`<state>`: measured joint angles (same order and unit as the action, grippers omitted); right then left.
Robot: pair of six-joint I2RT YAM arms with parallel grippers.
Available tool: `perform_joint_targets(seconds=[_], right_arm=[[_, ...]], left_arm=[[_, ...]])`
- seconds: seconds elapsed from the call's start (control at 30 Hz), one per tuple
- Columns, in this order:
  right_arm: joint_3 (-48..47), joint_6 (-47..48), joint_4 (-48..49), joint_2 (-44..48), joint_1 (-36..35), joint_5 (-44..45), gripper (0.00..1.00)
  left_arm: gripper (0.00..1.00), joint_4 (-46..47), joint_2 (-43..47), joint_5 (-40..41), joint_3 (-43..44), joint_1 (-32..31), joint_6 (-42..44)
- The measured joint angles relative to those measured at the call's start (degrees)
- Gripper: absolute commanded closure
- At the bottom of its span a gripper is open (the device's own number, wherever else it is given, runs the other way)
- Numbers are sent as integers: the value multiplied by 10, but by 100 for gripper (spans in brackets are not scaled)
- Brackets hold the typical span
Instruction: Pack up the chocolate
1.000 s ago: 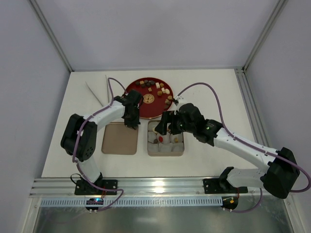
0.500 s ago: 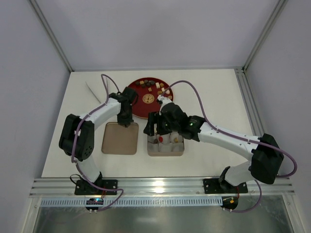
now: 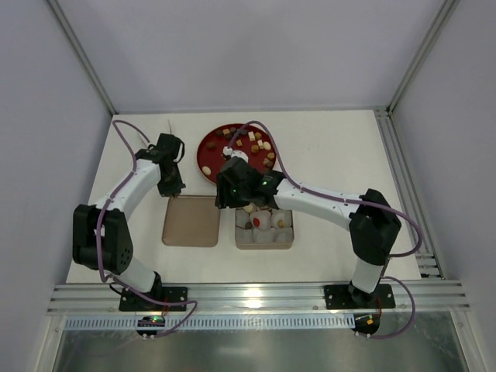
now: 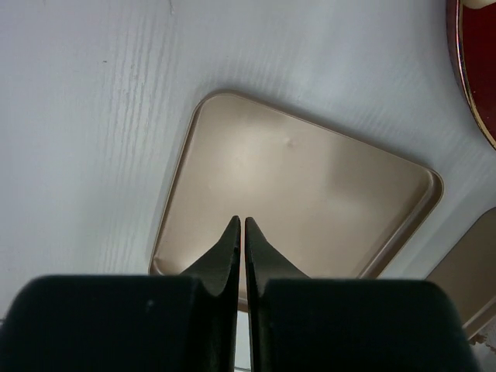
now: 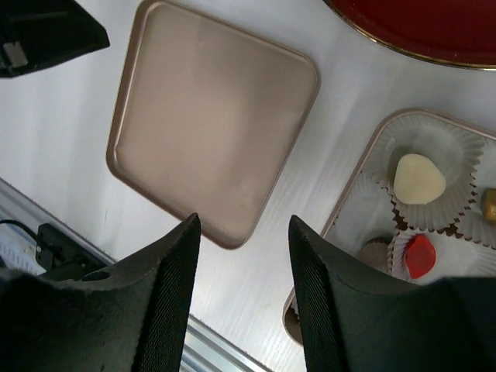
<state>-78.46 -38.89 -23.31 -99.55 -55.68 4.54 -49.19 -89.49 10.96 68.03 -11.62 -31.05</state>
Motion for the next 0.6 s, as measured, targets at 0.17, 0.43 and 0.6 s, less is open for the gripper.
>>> perform_joint_targets(seconds=[0.17,0.43,0.6], right_arm=[[-50,-10,-31,-63,-4,21,51],[-113,-20,-81,-154,-5,38,60],[-138,-21,-96,-191,-5,48,63]], left_arm=[[99,0,0,-5,-5,3,1],[100,1,10,-46,-23,20,3],[100,1,25,-64,-26,19,3]])
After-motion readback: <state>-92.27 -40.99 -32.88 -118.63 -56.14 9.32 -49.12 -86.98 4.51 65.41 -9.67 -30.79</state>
